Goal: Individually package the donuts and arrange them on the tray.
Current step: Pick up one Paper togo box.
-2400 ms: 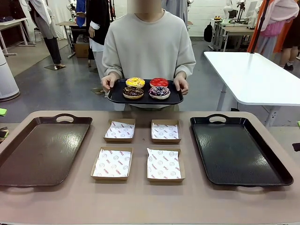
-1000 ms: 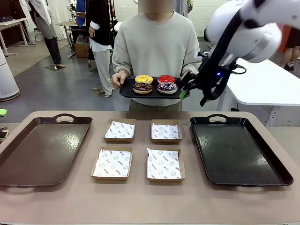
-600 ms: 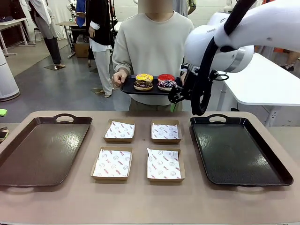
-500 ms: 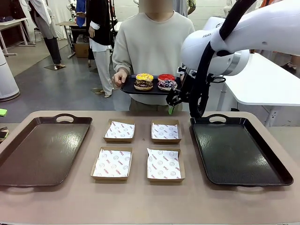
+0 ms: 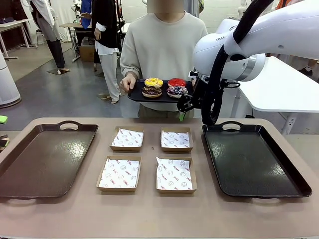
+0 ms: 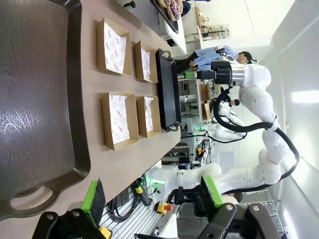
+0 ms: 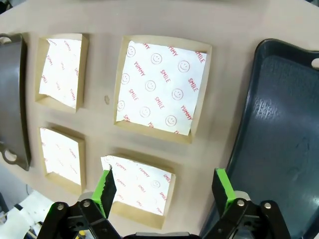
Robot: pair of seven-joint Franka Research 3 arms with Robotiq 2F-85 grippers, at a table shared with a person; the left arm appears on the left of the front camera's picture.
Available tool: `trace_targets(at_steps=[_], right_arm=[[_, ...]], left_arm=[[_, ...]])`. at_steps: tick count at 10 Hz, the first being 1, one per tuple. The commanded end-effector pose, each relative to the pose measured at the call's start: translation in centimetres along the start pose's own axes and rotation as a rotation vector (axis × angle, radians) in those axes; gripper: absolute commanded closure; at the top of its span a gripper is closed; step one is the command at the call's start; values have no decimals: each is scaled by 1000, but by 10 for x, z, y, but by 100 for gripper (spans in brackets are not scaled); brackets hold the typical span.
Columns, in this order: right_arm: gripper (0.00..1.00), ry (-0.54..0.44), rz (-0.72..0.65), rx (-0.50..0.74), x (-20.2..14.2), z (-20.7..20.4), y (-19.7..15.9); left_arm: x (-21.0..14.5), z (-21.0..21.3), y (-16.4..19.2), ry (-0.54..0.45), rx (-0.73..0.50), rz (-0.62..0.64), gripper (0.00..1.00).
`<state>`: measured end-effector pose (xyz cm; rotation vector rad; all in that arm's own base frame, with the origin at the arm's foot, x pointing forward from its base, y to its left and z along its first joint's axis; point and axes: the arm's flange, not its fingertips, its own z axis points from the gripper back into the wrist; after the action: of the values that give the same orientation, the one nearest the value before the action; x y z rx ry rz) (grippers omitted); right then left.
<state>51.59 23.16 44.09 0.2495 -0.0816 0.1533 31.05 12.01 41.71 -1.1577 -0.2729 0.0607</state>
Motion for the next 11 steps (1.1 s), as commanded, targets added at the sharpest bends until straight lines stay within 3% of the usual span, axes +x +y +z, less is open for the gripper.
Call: trace_targets(at_steps=[1,3,5,7,11], right_arm=[[0,9,-7,0,-1,-1,1],[0,2,0,0,0,0,0],[0,-32,-105,-78,7,-26,8],[0,-32,-163,-169,24,-50,15],[0,-14,-165,-212,63,-83,10]], left_arm=[[0,2,0,-5,-16,-5,0],[0,2,0,-5,-16,-5,0],[0,2,0,-5,-16,-5,0],[0,2,0,-5,-16,-5,0],[0,2,0,-5,-16,-5,0]])
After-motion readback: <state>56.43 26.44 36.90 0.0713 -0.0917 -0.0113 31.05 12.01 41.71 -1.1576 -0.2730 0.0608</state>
